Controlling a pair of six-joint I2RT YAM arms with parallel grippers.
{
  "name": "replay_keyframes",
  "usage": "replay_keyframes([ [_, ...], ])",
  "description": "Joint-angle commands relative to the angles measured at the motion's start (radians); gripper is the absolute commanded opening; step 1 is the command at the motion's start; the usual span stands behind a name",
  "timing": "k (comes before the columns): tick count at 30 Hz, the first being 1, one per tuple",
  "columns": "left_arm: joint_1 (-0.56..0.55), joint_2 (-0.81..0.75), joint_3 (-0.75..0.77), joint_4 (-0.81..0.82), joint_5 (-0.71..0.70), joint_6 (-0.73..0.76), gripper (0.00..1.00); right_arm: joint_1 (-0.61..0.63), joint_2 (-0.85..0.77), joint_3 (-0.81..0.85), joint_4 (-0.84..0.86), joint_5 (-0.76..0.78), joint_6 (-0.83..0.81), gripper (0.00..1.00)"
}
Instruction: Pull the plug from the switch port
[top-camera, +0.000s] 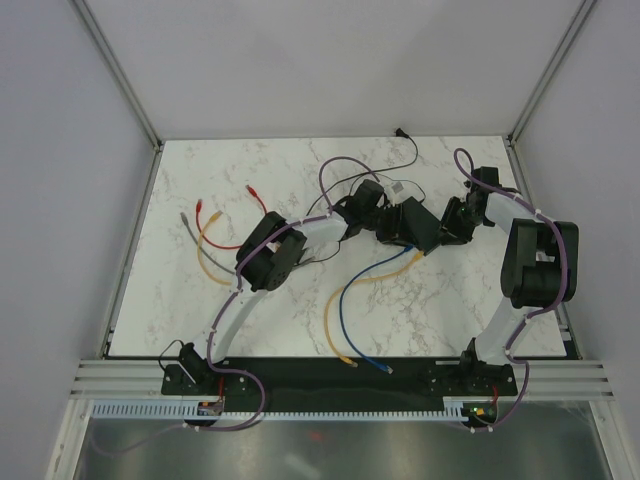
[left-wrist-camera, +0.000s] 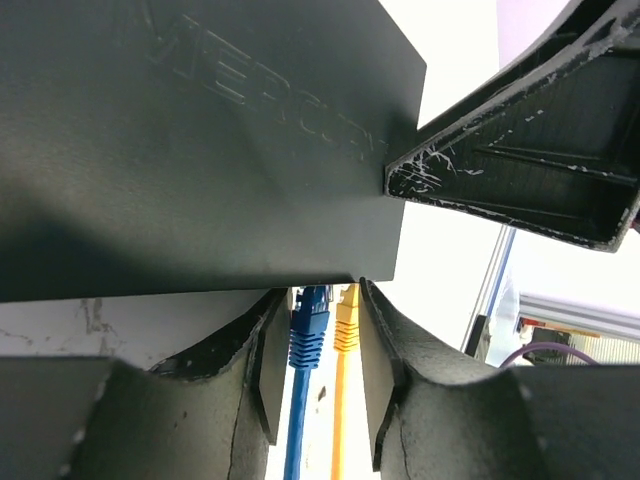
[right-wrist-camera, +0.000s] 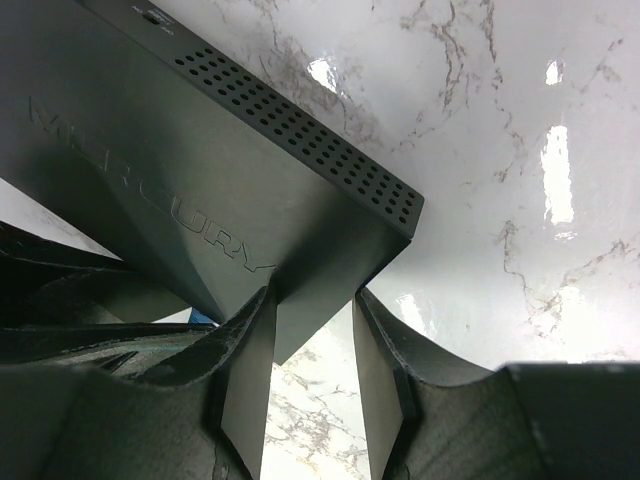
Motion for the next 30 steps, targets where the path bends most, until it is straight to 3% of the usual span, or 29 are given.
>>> replay_keyframes([
  [1, -0.012, 0.012, -0.048, -0.033, 0.016, 0.063, 0.42, 0.019, 0.042, -0.017, 0.032, 0.000, -0.012, 0.44],
  [5, -0.003, 0.019, -0.057, -0.005, 0.043, 0.049, 0.46, 0.019, 0.042, -0.014, 0.031, 0.000, -0.013, 0.43],
  [14, 0.011, 0.013, -0.074, 0.009, 0.066, 0.058, 0.32, 0.019, 0.043, -0.008, 0.023, 0.002, -0.018, 0.44],
  [22, 0.011, 0.039, -0.036, -0.004, 0.014, -0.061, 0.32, 0.017, 0.043, -0.008, 0.022, 0.008, -0.018, 0.44],
  [30, 0.003, 0.045, 0.020, -0.074, -0.035, -0.049, 0.15, 0.017, 0.040, -0.007, 0.022, 0.017, -0.018, 0.44],
])
